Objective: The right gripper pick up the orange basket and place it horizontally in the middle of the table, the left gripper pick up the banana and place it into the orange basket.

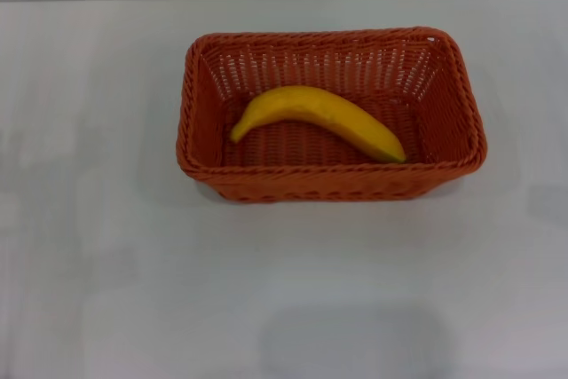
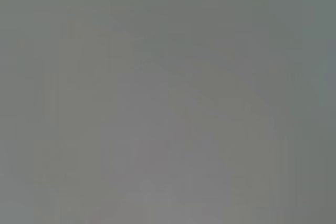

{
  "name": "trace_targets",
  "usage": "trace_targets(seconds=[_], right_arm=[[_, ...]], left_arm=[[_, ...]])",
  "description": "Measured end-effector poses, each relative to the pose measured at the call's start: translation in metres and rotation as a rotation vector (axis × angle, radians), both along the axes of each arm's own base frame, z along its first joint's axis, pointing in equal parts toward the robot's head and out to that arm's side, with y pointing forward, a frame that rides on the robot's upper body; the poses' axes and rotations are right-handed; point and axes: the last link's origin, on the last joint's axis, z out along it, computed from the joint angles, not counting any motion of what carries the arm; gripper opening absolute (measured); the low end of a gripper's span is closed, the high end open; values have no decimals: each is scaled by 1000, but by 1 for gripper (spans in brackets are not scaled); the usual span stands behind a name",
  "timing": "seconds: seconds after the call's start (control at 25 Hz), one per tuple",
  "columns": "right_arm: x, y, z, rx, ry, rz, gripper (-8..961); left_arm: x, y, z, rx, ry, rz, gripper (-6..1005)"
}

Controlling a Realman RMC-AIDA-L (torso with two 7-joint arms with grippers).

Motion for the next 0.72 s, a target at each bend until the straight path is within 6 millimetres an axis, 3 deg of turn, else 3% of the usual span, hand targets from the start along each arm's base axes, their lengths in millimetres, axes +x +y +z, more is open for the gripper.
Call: trace_targets(seconds=[0.72], right_arm=[[-9, -7, -14, -7, 37, 55, 857]], left_arm=[[-2, -24, -21, -107, -24, -27, 798]])
